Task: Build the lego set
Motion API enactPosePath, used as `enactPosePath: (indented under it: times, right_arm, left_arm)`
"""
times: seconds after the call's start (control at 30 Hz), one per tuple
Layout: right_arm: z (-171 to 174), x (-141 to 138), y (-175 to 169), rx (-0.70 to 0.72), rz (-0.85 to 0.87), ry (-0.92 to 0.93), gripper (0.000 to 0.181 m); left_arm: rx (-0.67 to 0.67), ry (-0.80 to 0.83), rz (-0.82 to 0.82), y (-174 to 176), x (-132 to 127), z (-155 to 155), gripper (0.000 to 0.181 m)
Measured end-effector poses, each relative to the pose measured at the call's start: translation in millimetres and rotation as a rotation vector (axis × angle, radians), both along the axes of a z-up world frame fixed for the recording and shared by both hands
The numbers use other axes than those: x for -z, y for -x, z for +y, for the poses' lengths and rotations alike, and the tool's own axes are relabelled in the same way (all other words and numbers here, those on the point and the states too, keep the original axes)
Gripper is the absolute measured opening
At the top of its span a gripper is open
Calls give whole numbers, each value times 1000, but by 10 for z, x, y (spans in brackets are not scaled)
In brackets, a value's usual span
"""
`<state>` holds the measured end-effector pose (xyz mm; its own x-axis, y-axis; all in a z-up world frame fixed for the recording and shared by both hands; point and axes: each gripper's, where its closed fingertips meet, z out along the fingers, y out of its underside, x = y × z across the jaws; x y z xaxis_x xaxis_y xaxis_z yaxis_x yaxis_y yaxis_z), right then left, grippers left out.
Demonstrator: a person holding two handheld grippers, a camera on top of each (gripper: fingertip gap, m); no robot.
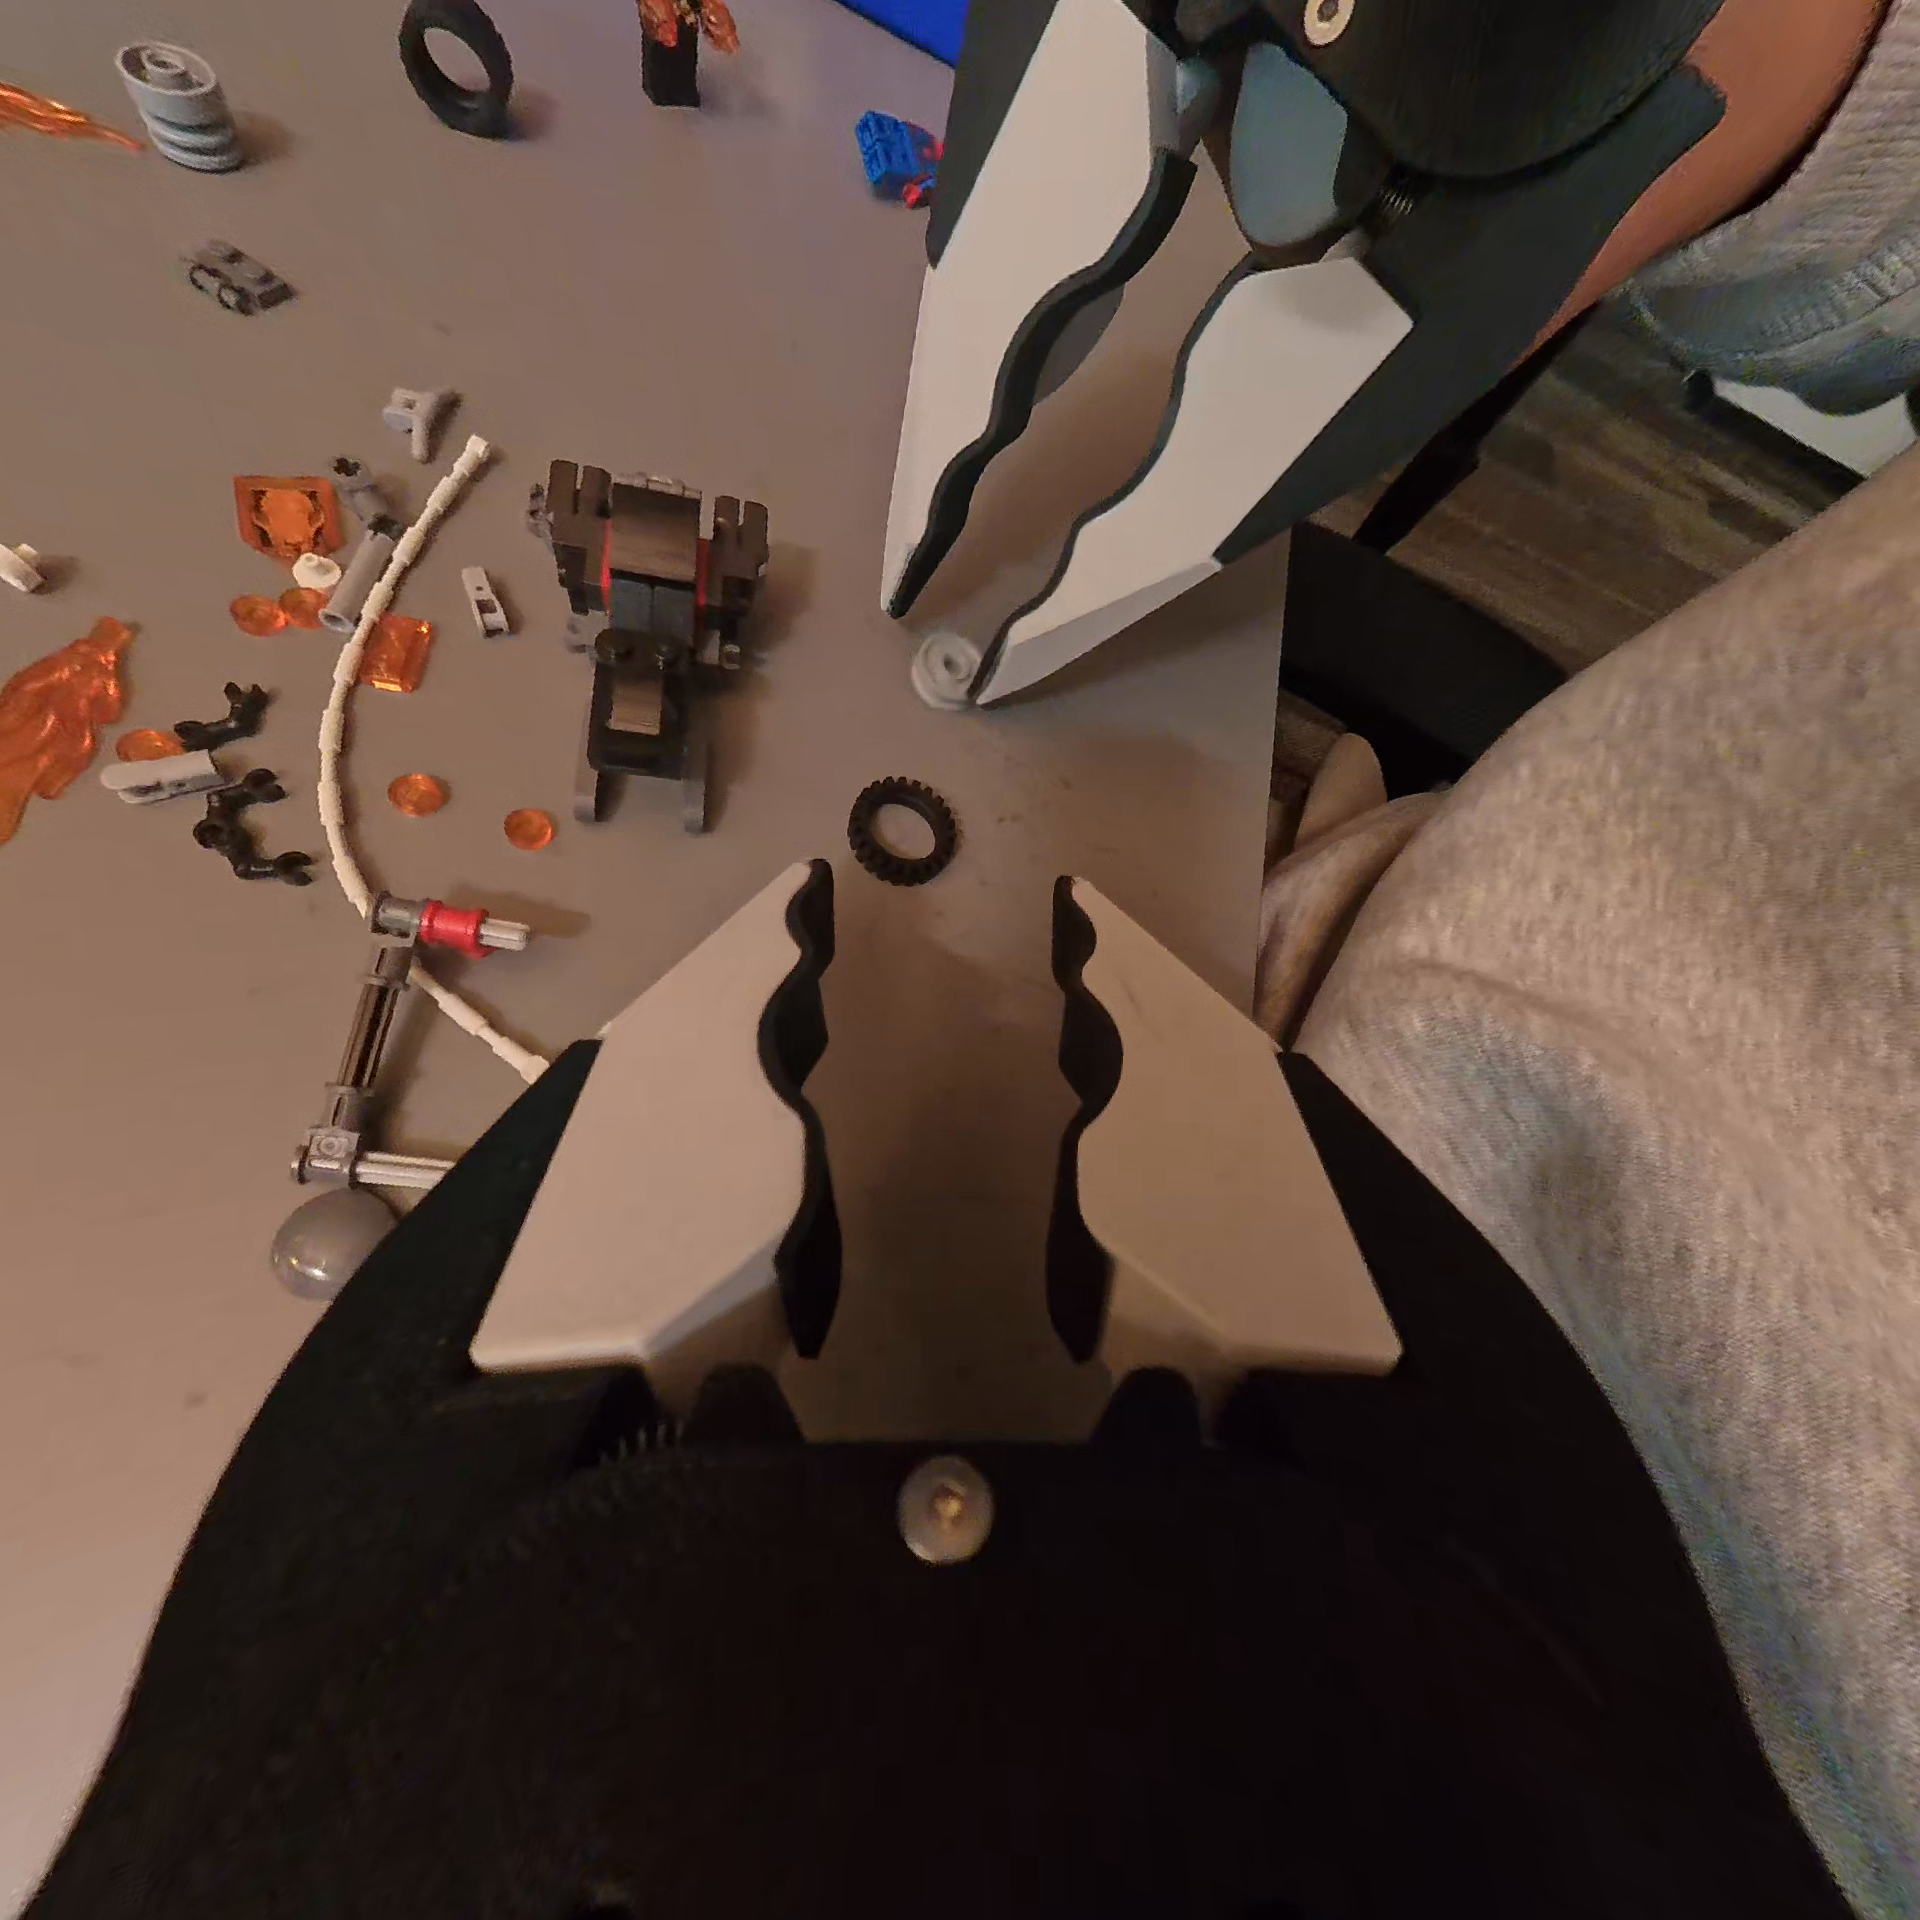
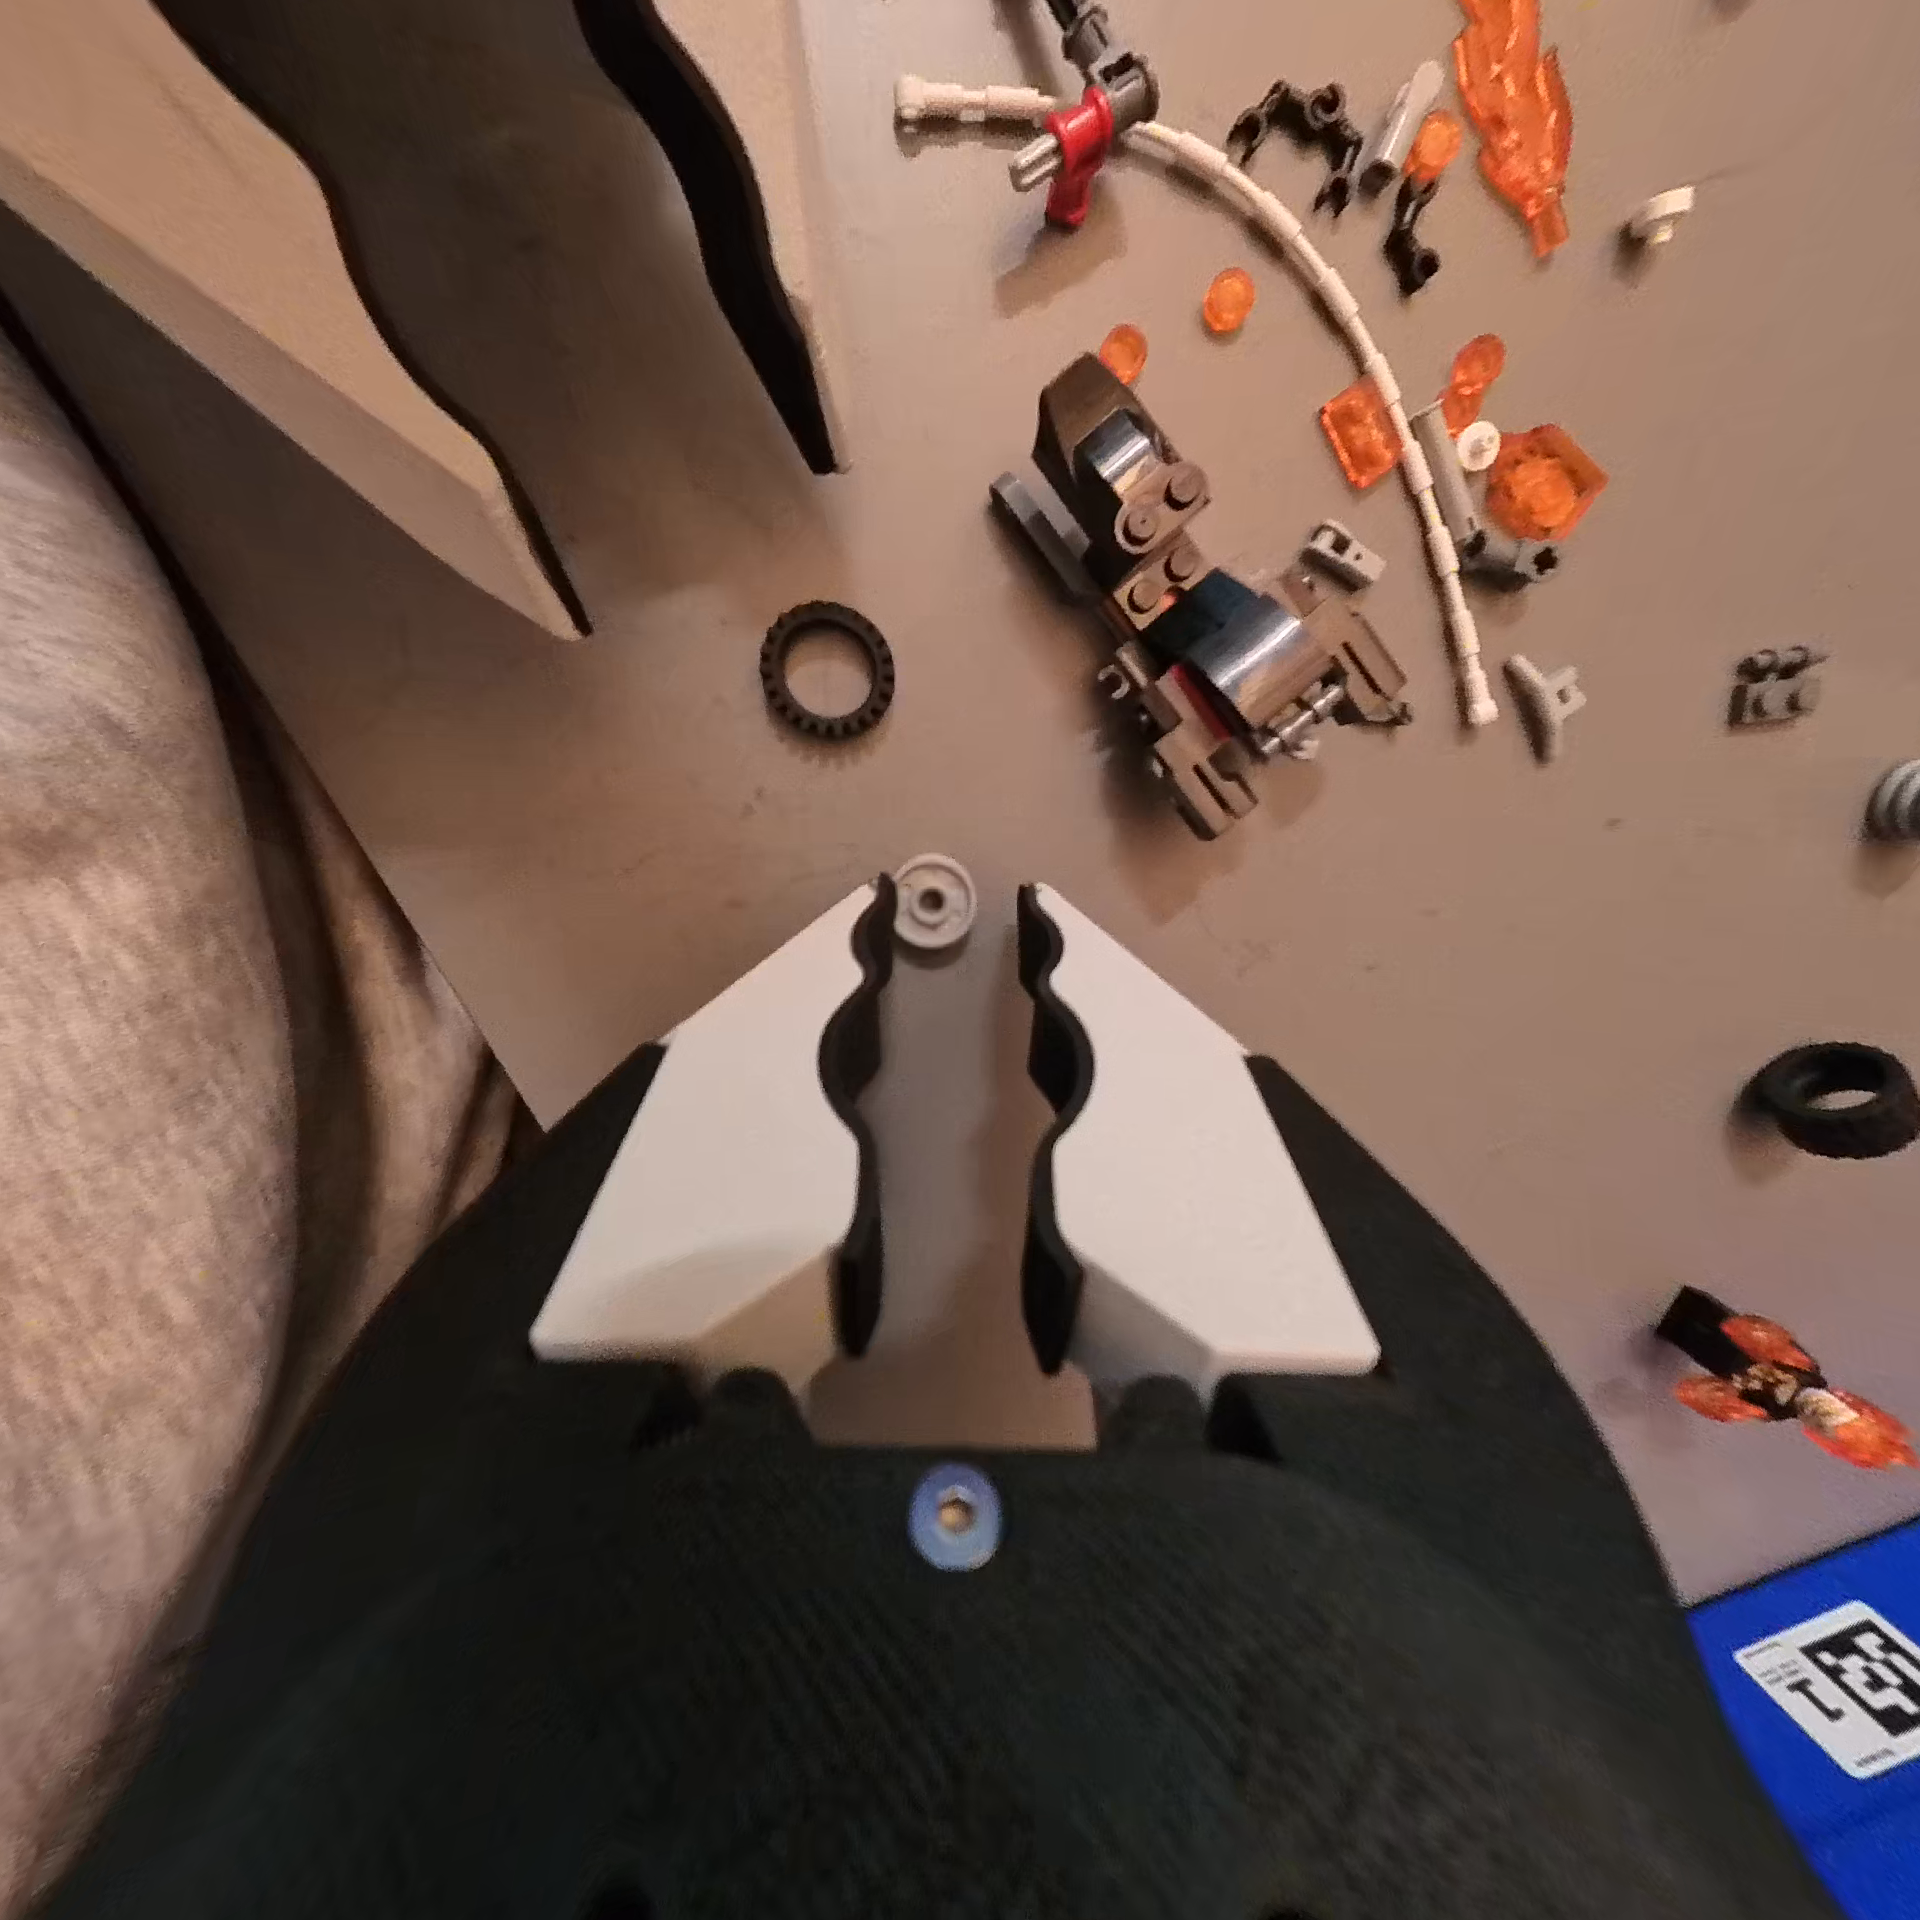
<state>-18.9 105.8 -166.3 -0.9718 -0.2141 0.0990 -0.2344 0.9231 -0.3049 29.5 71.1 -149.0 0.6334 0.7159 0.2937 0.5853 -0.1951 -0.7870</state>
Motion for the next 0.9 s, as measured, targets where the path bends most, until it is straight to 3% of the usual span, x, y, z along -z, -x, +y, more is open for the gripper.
enactPosePath:
  times: [0.9]
  right_arm:
    - [-44, -35, -117, -44, -13, -8, 15]
  left_arm:
    - [-5, -29, -23, 1, 5, -14, 41]
